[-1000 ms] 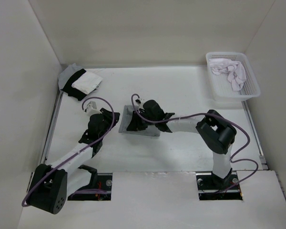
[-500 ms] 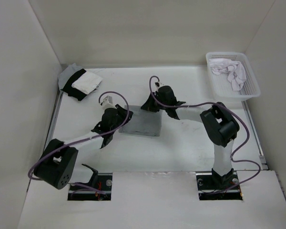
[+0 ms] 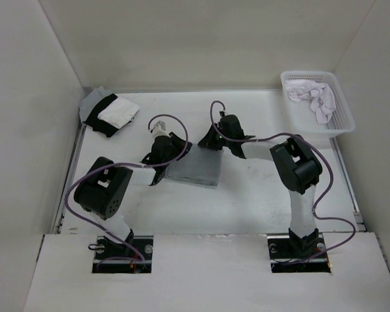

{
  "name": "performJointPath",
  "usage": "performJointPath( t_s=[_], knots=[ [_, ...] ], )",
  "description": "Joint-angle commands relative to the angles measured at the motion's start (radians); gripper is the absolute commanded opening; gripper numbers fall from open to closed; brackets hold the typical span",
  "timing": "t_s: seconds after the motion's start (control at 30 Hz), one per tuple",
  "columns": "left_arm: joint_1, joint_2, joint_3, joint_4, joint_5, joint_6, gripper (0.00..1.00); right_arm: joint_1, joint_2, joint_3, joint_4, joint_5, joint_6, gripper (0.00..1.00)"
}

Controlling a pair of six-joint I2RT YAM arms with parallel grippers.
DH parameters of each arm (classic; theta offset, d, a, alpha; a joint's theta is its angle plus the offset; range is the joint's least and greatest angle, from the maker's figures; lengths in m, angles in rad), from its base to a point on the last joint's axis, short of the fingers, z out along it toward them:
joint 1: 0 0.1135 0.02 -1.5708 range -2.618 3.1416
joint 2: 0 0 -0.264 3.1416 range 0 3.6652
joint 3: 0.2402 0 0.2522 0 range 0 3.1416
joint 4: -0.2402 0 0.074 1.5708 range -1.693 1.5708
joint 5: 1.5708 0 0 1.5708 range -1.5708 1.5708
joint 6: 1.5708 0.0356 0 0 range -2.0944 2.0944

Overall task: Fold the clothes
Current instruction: Fold the tank top

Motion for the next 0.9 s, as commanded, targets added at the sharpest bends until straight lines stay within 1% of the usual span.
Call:
performJointPath(
  t_s=[0.0,0.13,0.27,0.37,0.47,0.53,0.67,0.7,0.8,0.87],
  knots=[
    [0.037,0.060,0.054,0.109,0.016,-0.003,0.19,-0.023,0.013,0.058,0.009,0.040,0.024,0.16],
    [0.096,0.148,0.077,0.111,0.025,-0.003,0.19,-0.024,0.023,0.084,-0.032,0.060,0.021,0.16],
    [0.137,0.177,0.086,0.123,0.021,-0.012,0.19,-0.035,0.013,0.073,-0.026,0.065,0.022,0.15],
    [0.145,0.127,0.075,0.157,0.028,-0.016,0.22,-0.038,-0.035,0.041,0.001,0.057,0.010,0.16],
    [0.131,0.003,0.042,0.172,0.021,-0.001,0.30,-0.033,-0.139,-0.025,0.050,0.065,-0.022,0.19],
    [0.124,-0.073,0.011,0.172,0.007,0.017,0.35,-0.032,-0.219,-0.075,0.067,0.077,-0.048,0.25],
    [0.113,-0.237,-0.076,0.119,-0.070,0.086,0.46,-0.029,-0.380,-0.228,0.113,0.154,-0.063,0.42],
    [0.113,-0.268,-0.093,0.076,-0.087,0.106,0.47,-0.021,-0.423,-0.282,0.134,0.183,-0.065,0.46],
    [0.131,-0.372,-0.139,-0.108,-0.137,0.161,0.48,0.003,-0.567,-0.463,0.194,0.282,-0.065,0.54],
    [0.154,-0.458,-0.181,-0.212,-0.191,0.189,0.51,0.025,-0.659,-0.581,0.228,0.360,-0.068,0.58]
  ],
)
